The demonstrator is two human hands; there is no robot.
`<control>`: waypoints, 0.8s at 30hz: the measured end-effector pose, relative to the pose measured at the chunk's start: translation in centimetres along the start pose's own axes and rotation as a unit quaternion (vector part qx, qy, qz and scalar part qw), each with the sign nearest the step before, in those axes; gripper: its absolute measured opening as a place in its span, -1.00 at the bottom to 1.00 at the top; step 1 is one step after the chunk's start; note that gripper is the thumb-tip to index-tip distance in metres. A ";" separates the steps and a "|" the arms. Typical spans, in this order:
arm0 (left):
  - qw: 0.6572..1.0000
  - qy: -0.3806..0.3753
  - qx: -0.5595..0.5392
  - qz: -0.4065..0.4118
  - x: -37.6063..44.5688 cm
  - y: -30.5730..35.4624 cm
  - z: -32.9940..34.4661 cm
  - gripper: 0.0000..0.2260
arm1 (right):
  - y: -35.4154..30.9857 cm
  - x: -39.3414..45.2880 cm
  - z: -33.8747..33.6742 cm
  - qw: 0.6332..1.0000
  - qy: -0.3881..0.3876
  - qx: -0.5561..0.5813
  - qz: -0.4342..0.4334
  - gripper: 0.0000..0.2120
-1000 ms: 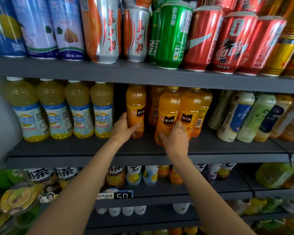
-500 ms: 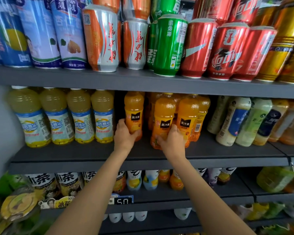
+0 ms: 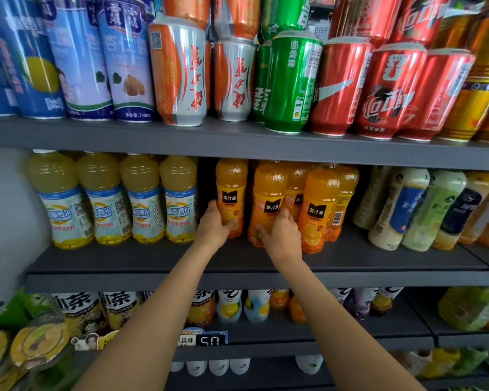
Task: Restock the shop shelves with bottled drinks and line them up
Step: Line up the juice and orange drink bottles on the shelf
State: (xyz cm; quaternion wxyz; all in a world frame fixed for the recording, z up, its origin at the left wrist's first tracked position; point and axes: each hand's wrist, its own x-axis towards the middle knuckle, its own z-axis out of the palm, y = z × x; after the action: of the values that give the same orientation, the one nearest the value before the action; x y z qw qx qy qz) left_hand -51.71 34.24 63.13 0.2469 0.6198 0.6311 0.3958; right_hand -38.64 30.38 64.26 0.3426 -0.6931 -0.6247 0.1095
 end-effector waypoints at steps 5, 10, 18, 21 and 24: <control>0.998 0.057 -0.008 -0.016 0.1 0.7 1.4 -0.52 | 0.2 0.1 0.1 1.000 0.002 0.000 -0.004 -0.52; 0.998 0.064 0.008 -0.006 0.2 0.8 1.9 -0.52 | 0.4 0.2 0.1 1.000 0.003 -0.006 -0.009 -0.53; 0.987 0.080 -0.056 0.130 -3.4 -0.8 0.4 -0.51 | 0.8 -0.3 -0.2 0.999 0.020 0.029 -0.039 -0.54; 0.982 0.035 -0.125 0.140 -4.5 -0.3 -1.0 -0.50 | -0.5 -1.8 1.1 0.995 0.030 0.044 -0.082 -0.59; 0.985 0.088 -0.094 0.113 -4.6 0.0 -2.1 -0.52 | -2.6 -2.7 2.5 0.987 -0.026 0.091 -0.126 -0.67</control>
State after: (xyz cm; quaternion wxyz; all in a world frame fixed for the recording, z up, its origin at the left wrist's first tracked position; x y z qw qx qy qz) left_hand -52.90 29.36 63.52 0.2013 0.6239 0.5362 0.5316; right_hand -42.69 28.62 63.26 0.3988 -0.5716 -0.7032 0.1403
